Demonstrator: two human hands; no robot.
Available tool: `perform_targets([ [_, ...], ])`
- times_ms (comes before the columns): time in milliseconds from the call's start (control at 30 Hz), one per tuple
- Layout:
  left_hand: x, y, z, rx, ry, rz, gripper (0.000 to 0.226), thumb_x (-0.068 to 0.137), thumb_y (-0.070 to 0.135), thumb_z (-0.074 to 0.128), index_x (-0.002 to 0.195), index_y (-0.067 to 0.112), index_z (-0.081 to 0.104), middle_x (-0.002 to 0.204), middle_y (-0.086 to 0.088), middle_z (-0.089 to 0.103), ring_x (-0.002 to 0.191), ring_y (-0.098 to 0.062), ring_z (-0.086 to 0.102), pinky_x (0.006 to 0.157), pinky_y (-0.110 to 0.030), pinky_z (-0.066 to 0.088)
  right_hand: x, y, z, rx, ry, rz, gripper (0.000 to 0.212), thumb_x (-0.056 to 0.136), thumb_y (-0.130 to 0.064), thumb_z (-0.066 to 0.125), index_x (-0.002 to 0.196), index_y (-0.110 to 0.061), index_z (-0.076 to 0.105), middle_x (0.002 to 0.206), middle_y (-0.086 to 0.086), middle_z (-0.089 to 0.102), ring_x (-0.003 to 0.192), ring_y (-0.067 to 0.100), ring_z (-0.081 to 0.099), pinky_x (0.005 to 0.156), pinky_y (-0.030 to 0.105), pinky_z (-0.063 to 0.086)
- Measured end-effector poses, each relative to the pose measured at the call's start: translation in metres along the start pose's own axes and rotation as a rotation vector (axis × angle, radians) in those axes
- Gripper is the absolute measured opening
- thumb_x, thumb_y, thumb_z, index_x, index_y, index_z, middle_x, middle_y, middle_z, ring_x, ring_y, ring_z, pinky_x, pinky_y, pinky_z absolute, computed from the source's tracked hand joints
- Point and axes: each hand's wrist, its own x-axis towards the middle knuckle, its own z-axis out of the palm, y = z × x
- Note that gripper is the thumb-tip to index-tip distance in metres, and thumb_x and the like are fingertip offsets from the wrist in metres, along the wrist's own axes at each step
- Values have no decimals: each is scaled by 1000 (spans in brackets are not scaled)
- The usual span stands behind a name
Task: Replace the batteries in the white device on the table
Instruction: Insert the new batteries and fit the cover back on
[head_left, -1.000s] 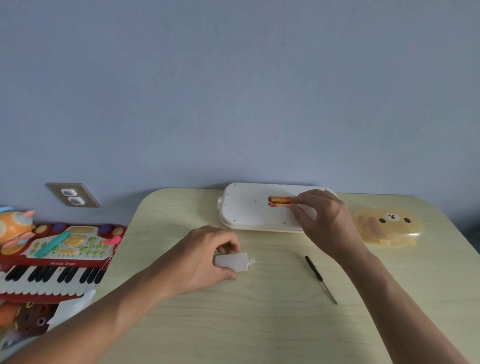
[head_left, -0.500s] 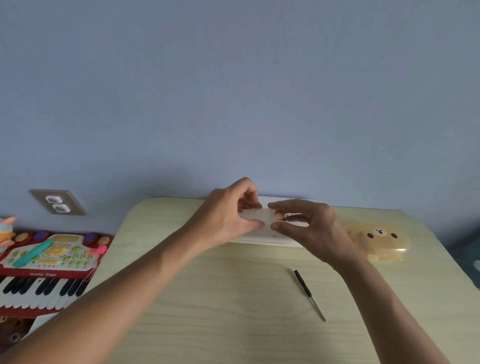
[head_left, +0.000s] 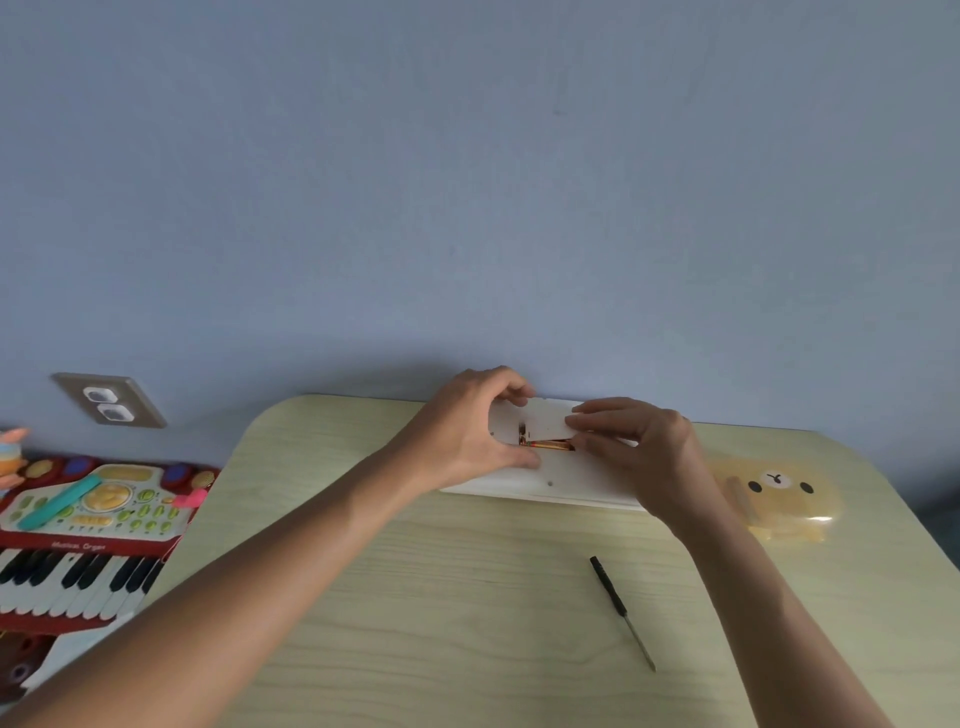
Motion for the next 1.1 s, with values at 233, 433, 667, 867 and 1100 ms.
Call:
perform_targets([
  [233,-2,-4,2,34,24,-34,67,62,45,92,120,30,61,111,19,68,111,-2,56,94,-21,44,2,3,2,-14,-12,2,17,81,-11,80,96,-20,83,106,-16,73,98,-14,63,81,1,41],
  [433,-2,-4,2,38,31,-35,68,61,47,92,120,31,62,110,20,68,110,-1,56,94,-20,44,3,4,4,-24,-41,2,18,81,-13,81,97,-22,83,107,-16,73,100,-10,65,86,6,47],
  [667,-3,-6,2,35,37,-21,66,61,46,92,118,30,63,110,19,68,110,-1,57,95,-20,44,3,2,5,-71,-57,-11,20,80,-13,82,97,-23,83,108,-17,72,101,-9,64,87,6,46],
  [867,-3,-6,1,75,30,26,56,63,50,90,113,30,71,110,17,68,109,-2,56,96,-19,43,0,-2,6,-252,-49,-100,19,82,-15,80,98,-24,83,109,-12,73,102,2,65,91,6,44],
  [1100,-2,-8,3,120,22,69,47,68,52,86,106,27,75,109,16,67,111,-4,56,100,-25,44,-4,-6,4,-270,-42,-102,22,84,-13,78,105,-19,81,110,-11,73,100,-12,60,89,-2,38],
])
